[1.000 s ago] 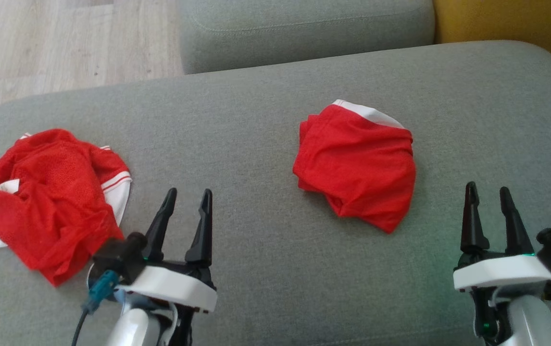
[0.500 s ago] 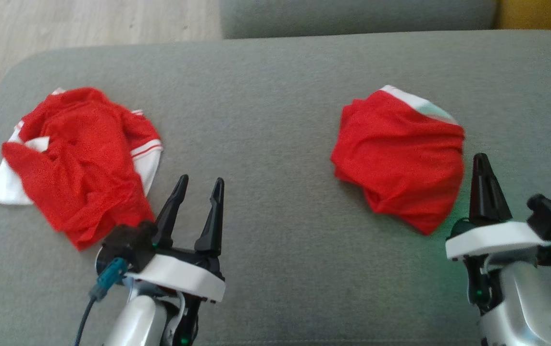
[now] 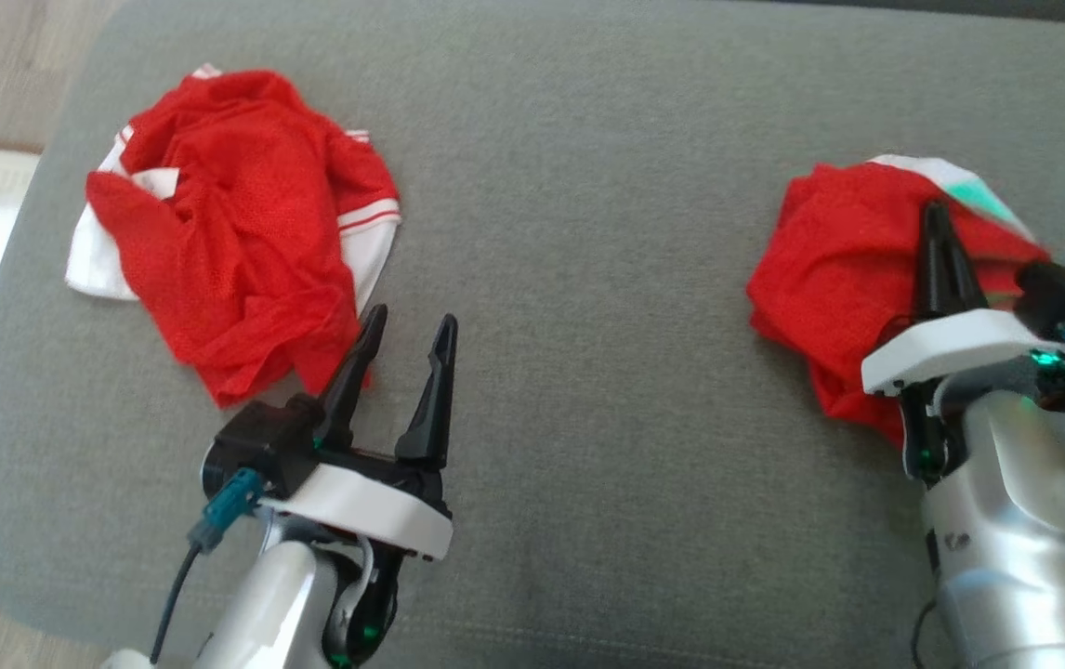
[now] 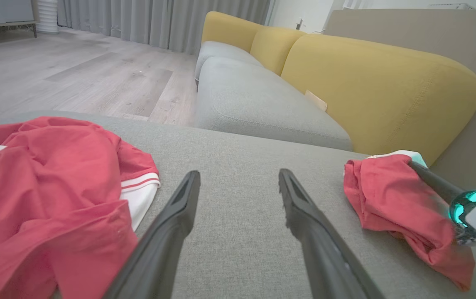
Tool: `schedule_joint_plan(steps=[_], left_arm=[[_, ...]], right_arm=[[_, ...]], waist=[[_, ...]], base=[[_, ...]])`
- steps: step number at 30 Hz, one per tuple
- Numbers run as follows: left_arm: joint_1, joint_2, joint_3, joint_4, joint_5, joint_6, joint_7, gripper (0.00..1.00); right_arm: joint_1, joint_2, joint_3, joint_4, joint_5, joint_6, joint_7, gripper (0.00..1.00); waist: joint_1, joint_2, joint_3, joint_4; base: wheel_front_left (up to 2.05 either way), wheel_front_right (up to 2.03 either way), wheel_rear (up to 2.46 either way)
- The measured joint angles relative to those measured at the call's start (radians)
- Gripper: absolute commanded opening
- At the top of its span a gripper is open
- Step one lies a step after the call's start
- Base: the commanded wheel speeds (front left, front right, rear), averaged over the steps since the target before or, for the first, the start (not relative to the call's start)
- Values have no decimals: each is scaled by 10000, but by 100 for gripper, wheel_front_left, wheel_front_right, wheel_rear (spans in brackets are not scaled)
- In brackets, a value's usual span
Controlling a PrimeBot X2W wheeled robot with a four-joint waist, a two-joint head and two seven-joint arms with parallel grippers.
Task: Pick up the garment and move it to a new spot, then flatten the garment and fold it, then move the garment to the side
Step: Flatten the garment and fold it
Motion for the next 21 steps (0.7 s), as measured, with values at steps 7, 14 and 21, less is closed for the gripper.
schedule_joint_plan(steps=[7,14,21], left_arm=[[-275,-4,-136,-98,-102,98,0,100],[-434,-8,-201,-88,-267,196,0,100],[-434,-10,-211,27,-295,196,0,100]], right_arm=[[-1000,-13,-871,1960,-1026,0,4,0],[-1775,-174,-512,3141,-963,0,-77,0],[-1778,-215,838,3003,84,0,-82,0]], waist=[[1,0,589,395],[0,0,817,355],[0,0,633,-94]], base=[[0,0,0],[0,0,0],[0,0,0]])
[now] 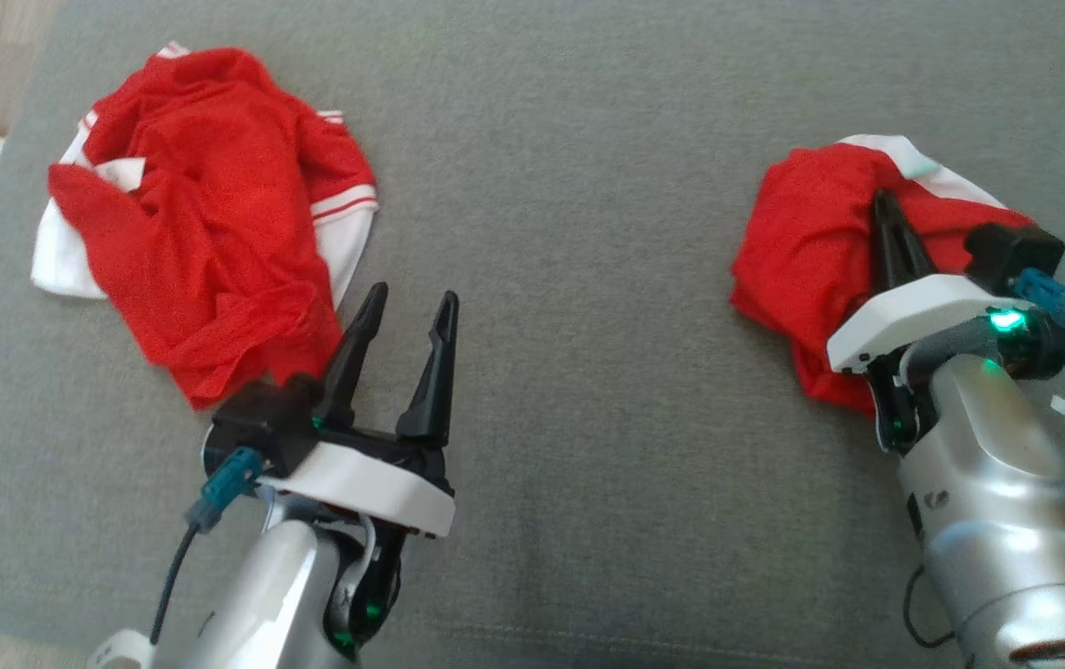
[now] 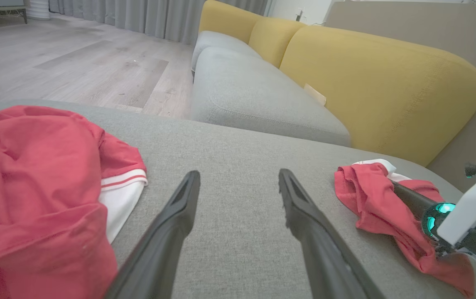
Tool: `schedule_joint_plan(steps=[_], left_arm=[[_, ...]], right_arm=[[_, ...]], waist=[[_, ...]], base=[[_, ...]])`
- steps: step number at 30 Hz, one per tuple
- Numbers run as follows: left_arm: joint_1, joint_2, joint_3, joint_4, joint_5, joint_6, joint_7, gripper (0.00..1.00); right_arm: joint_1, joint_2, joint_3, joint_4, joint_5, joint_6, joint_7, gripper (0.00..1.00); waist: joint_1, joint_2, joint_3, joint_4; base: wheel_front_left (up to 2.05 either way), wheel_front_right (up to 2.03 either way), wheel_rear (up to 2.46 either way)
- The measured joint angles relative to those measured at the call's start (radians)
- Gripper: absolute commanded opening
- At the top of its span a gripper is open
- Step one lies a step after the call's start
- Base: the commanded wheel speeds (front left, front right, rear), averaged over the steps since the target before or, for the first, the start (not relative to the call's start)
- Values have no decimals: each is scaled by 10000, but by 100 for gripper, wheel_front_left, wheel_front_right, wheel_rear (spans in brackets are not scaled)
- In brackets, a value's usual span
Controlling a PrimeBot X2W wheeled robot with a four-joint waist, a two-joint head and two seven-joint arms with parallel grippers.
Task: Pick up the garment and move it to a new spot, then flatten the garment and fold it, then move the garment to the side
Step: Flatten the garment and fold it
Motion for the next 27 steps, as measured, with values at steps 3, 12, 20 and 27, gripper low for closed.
schedule_joint_plan(steps=[3,12,20,27], left_arm=[[5,0,130,40,40,-6,0,100],[289,0,510,-2,119,-13,0,100],[915,4,675,-23,119,-10,0,100],[1414,12,773,-67,201,-12,0,100]], right_arm=[[306,17,278,-771,305,0,10,0],[2284,77,-46,-3436,552,0,10,100],[4439,148,-468,-5078,665,0,12,100],[5492,221,-366,-5519,1062,0,12,100]], waist=[[0,0,-223,-262],[0,0,-1192,-1206],[-1,0,-2150,-1854],[-1,0,-2570,-2164]], base=[[0,0,0],[0,0,0],[0,0,0],[0,0,0]])
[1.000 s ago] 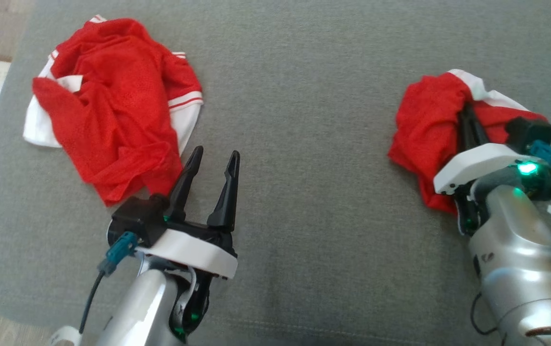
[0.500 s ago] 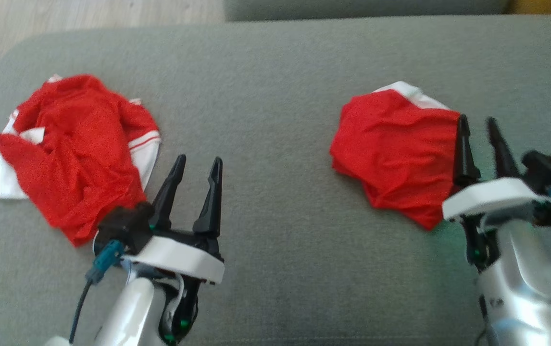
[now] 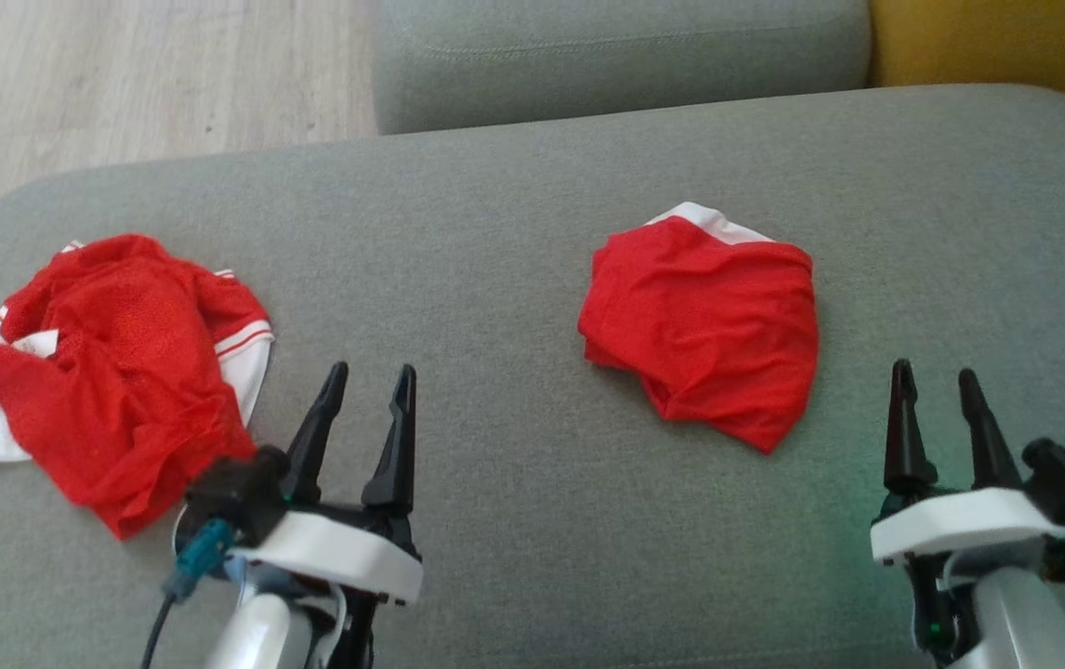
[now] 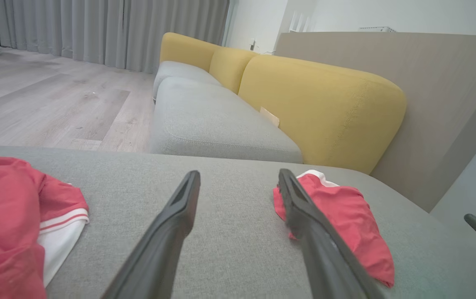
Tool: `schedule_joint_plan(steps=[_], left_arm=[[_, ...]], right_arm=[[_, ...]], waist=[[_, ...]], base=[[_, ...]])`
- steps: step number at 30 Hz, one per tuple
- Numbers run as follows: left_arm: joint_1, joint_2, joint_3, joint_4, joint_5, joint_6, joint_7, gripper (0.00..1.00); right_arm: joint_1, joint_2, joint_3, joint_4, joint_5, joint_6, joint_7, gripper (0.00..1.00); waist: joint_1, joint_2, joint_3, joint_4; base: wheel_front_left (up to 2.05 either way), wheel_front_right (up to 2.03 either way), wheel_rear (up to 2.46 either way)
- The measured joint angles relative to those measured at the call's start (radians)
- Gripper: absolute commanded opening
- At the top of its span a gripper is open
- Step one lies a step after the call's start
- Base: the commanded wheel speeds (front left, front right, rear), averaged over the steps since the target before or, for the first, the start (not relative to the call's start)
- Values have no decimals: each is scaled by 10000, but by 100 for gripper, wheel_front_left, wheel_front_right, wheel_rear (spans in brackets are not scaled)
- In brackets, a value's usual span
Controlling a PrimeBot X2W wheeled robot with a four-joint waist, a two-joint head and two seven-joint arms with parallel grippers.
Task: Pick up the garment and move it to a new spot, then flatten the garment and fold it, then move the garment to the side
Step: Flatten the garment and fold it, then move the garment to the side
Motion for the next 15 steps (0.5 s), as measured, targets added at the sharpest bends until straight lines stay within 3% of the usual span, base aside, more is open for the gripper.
schedule_joint_plan(steps=[15], left_arm=[[250,6,-90,-75,86,-90,0,100]], right_arm=[[202,6,-25,-138,105,0,29,100]], waist=[[0,0,-33,-70]], base=[[0,0,0]])
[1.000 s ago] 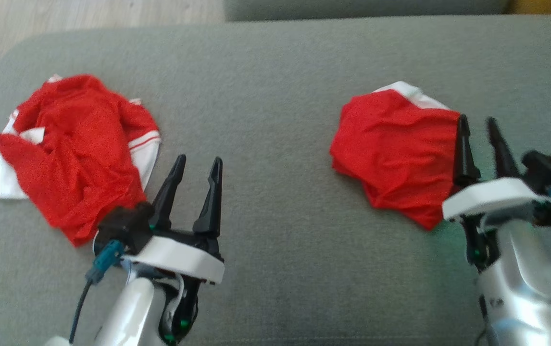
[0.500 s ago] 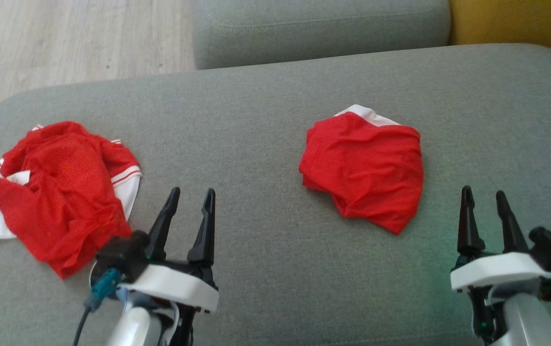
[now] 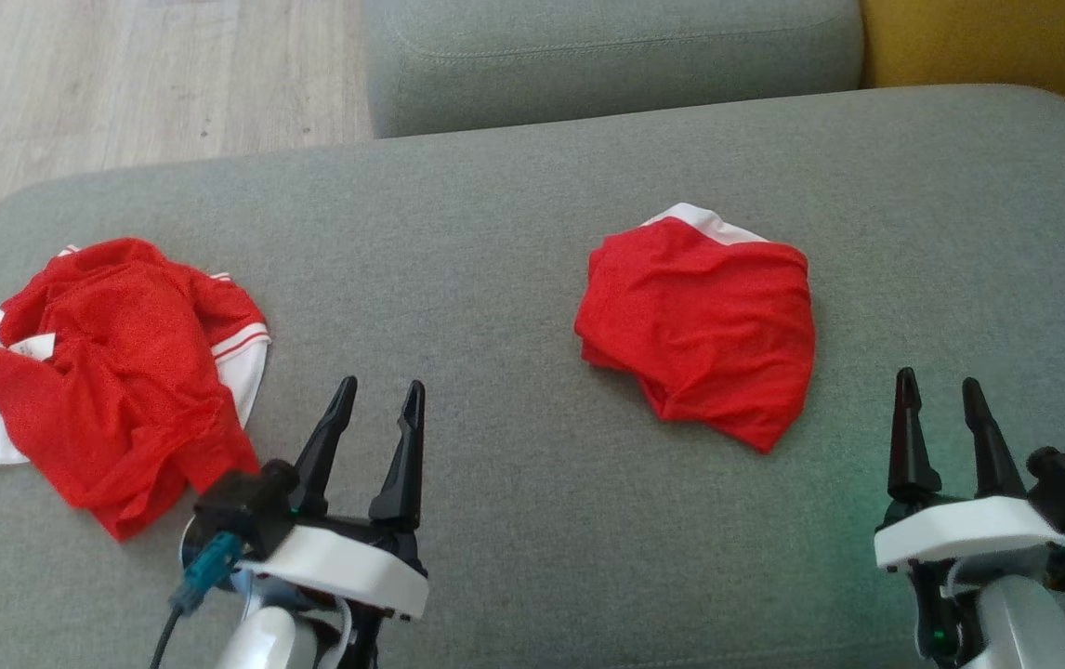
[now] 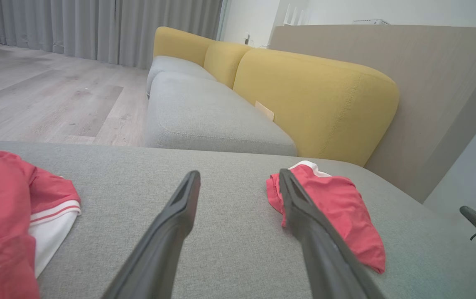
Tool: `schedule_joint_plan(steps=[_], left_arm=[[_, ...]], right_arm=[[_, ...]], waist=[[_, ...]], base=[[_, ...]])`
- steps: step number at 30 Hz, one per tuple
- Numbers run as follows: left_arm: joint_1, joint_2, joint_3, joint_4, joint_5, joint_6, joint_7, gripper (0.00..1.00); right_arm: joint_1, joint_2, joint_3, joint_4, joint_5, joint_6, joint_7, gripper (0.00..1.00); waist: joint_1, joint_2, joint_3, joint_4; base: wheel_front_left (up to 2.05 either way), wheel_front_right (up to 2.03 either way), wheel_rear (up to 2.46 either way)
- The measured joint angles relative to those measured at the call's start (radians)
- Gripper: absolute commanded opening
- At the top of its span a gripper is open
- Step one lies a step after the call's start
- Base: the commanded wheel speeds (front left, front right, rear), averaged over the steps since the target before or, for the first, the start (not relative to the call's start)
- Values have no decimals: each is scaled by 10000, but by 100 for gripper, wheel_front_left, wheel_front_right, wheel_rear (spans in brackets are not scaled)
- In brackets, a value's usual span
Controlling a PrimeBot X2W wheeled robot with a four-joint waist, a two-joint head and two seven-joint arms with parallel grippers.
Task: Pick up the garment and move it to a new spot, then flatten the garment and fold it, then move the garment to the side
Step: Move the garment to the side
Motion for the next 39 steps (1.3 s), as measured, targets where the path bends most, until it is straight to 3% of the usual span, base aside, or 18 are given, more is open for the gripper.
schedule_joint_plan(steps=[12,24,30,32,39], left_arm=[[-144,0,-255,-8,12,-94,0,100],[-691,-2,-560,40,12,-105,0,100],[-840,-4,-545,73,27,-173,0,100],[-840,-4,-520,82,82,-169,0,100],[-1012,-4,-454,73,102,-161,0,100]], right_arm=[[-571,2,-27,894,257,0,723,100],[-3050,-10,-259,4149,1628,0,1511,100],[-4041,-132,522,5102,2290,0,1482,100],[-4207,-161,823,5323,2274,0,1317,0],[-4545,-401,1567,5892,499,0,763,0]], waist=[[0,0,496,447],[0,0,1452,1344],[0,0,1743,1616],[0,0,1772,1579],[0,0,1802,1188]], base=[[0,0,0],[0,0,0],[0,0,0],[0,0,0],[0,0,0]])
